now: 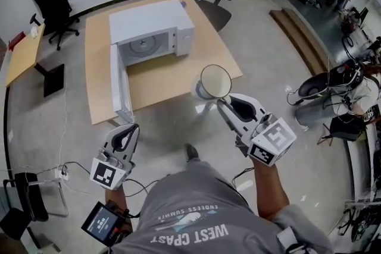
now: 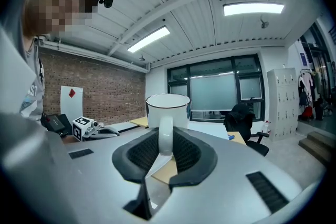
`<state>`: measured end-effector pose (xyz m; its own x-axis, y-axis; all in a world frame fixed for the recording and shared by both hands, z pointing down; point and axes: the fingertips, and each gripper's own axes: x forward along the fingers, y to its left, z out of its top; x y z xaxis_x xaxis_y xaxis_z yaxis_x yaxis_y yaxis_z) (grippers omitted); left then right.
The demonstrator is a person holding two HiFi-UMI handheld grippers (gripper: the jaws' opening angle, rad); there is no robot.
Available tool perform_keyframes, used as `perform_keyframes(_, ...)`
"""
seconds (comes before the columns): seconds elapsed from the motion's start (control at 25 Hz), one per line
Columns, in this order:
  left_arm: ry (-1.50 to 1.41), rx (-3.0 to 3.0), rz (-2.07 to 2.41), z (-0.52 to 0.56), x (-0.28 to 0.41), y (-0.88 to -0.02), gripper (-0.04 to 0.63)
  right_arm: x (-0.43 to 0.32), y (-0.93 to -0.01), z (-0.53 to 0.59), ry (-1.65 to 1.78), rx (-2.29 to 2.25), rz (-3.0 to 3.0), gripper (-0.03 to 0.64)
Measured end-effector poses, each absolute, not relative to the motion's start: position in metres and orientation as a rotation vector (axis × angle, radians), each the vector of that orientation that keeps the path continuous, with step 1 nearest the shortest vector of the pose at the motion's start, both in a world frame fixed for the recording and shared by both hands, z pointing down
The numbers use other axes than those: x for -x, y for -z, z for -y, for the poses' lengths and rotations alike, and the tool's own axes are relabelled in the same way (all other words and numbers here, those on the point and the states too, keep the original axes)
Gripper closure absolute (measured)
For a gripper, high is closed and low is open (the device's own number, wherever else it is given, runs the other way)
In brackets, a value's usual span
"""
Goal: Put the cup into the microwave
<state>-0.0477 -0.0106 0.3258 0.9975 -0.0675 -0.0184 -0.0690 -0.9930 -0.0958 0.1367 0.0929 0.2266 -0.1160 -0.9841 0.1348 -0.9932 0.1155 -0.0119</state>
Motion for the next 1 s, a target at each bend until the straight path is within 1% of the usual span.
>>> perform_keyframes(0.2, -0.014, 3.023, -0.117, 0.014, 0.057, -0.319, 0.575, -0.124, -0.221, -0.084, -0.135, -1.985, 2.310, 0.549)
perform_keyframes(0.4, -0.016, 3.035, -0.122, 0.027, 0.048, -0.321, 0.575, -0.130, -0.228, -0.057, -0.127, -1.953, 2.332, 0.549)
perform_keyframes(0.56, 0.003, 3.059, -0.166, 0.045, 0.044, -0.327, 0.575, -0.142, -0.253, -0.022, -0.182, -1.938, 2.367, 0.549)
perform_keyframes(1.0, 0.089, 3.096, -0.291, 0.096, 0.013, -0.350, 0.575, -0.213, -0.349, 0.100, -0.391, -1.858, 2.370, 0.549)
